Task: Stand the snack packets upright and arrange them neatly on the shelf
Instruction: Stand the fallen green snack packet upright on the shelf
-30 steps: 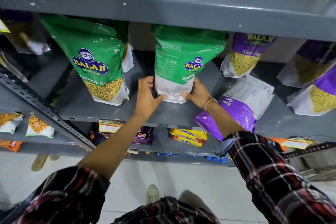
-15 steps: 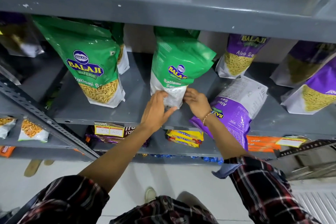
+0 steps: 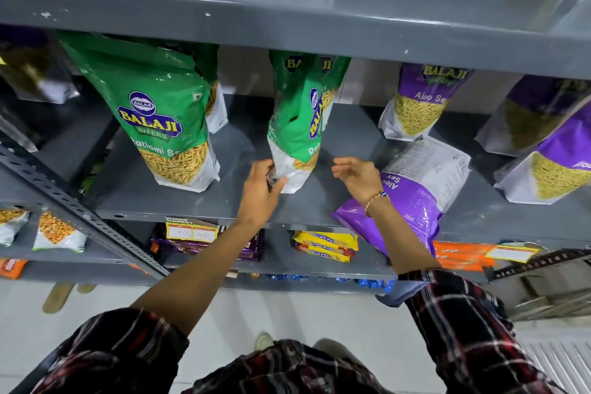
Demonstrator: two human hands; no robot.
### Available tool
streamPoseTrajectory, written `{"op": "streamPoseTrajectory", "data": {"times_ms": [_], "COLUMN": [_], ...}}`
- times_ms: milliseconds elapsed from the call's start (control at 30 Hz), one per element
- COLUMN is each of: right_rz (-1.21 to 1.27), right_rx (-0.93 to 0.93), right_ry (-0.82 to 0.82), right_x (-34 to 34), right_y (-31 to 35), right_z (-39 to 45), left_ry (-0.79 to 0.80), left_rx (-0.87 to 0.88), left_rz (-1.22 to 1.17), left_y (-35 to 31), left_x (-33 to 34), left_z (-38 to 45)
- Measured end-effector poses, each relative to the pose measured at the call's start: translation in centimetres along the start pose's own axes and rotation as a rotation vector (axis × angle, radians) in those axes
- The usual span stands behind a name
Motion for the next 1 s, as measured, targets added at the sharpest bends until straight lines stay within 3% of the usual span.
{"op": "streamPoseTrajectory", "data": {"times_ms": [100, 267, 400, 833, 933, 1000], "right_rz": [0.015, -0.112, -0.099, -0.097, -0.124, -0.146], "right_rx": [-0.001, -0.03, 0.019, -0.023, -0.024, -0.034], "right_ry": [0.079, 0.316, 0.377, 0.199, 0.239, 0.277], "right_x": [0.3, 1.4, 1.9, 2.1, 2.0, 1.4], "right_y": [0.8, 1.6, 1.7, 0.8, 1.4, 2.0], "right_z": [1.0, 2.7, 2.9, 0.2, -0.3, -0.2], "left_ry": [0.025, 0.239, 0.34, 0.249, 0.202, 0.042], "left_rx": [-0.014, 0.036, -0.047, -0.088, -0.187, -0.315], "left_rz": [0.009, 0.081, 0.0, 0.13, 0.159, 0.121], "left_y": [1.2, 0.9, 2.0, 1.0, 1.3, 1.2], "left_x": [-0.8, -1.5, -1.1, -0.8, -0.7, -1.4], "left_z": [1.3, 4.2, 5.4, 5.9, 5.9, 5.2]}}
Point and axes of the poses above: each hand's wrist, its own z-axis towards the middle knuckle, its own x-axis out of the palm, y = z × x, the point moved 5 cm from there along z, towards the middle knuckle, and after that the axes turned 5 degrees about z, right-handed, at the moved point
